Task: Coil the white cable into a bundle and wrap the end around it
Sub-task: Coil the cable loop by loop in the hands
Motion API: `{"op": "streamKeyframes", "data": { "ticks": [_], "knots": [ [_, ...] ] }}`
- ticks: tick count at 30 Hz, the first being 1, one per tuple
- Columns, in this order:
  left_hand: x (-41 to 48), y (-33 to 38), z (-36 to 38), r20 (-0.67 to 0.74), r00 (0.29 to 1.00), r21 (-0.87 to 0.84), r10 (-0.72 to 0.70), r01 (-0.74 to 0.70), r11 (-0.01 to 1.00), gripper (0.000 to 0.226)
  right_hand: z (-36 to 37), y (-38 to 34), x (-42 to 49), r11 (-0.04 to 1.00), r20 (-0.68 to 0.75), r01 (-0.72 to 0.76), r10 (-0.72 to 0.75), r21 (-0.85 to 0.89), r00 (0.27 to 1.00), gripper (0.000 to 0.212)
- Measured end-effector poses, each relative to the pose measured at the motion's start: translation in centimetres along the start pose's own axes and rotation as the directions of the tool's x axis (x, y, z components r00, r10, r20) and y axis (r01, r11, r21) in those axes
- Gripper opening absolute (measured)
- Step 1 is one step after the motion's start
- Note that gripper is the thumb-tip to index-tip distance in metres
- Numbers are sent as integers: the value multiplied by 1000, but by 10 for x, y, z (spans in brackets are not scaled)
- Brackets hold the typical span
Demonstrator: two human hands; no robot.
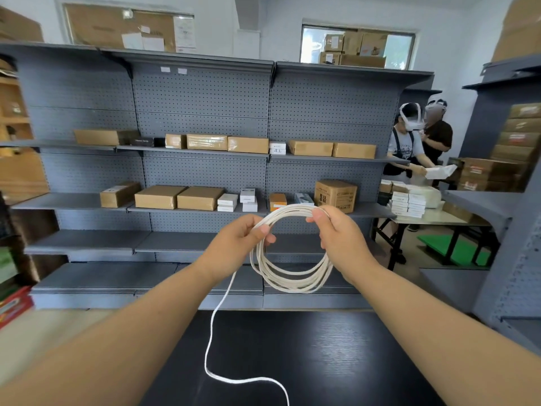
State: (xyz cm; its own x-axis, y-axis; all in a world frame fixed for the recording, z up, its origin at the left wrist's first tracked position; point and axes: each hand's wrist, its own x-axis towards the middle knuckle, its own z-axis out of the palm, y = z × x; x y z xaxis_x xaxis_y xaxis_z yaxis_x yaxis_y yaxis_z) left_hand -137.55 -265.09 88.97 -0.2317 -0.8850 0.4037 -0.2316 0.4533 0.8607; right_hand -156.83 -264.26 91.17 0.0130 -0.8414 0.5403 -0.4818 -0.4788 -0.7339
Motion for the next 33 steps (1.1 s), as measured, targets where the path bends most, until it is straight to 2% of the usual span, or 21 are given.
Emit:
{"op": "streamKeyframes", "data": {
  "ticks": [4,8,15,18,22,26,28,31,33],
  "knots": [
    [-2,-1,11,-122,992,38,20,-15,999,16,6,2,-2,999,-57,-16,18,35,998,28],
    [-5,3,18,-136,990,16,44,-42,999,17,8,3,-3,994,-73,-60,67,93,995,29],
    [-1,3,14,-216,964,307,152,-81,948,24,7,7,-2,988,86,-107,97,110,992,24],
    [1,6,11,-191,969,354,159,-83,932,26,4,6,0,995,151,-61,49,79,987,15],
    [2,13,7,-77,976,471,204,-145,870,16,0,2,2,999,207,33,-28,-17,978,19],
    [5,17,6,-13,973,539,230,-187,822,23,-1,-4,4,990,292,92,-57,-106,955,22],
    [7,19,4,22,967,563,254,-222,796,20,-2,-4,5,979,335,127,-68,-157,940,16],
    [8,20,4,55,961,596,271,-249,763,19,-2,-3,5,976,345,127,-59,-179,937,7],
    [8,21,6,52,967,589,249,-231,774,21,-2,-4,5,965,327,143,-66,-220,943,15]
  ]
}}
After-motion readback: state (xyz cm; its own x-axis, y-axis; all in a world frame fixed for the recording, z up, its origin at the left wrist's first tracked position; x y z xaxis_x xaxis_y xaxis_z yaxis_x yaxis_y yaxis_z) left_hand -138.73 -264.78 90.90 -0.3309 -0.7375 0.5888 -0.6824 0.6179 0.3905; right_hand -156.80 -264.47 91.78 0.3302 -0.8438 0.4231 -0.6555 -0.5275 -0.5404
